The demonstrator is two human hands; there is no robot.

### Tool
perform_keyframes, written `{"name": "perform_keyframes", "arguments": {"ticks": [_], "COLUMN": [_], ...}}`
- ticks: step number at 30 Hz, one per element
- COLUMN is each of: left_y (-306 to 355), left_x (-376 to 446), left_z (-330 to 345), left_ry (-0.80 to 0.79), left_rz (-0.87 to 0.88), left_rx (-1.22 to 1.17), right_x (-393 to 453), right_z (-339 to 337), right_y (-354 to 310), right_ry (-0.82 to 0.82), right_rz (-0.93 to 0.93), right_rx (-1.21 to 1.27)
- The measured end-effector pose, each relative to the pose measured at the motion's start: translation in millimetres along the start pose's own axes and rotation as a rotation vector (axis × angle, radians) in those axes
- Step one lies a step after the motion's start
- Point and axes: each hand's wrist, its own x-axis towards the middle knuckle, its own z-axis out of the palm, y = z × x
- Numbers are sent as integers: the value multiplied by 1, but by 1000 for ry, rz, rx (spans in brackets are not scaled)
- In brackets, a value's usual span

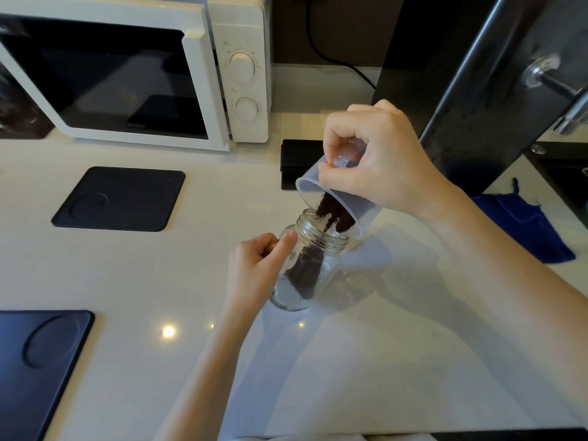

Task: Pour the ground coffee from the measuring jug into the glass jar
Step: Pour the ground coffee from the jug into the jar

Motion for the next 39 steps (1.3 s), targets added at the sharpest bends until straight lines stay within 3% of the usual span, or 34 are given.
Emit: {"name": "perform_keyframes", "arguments": {"ticks": [39], "left_y": [-5], "left_x": [0], "left_z": [4], "left_ry": [52], "left_rz": [16], "left_rx": [-56], "right_x": [4], "right_z": [1], "right_y": [-4], "right_ry": [-19], "right_rz": [-34], "right_rx": [-16]}}
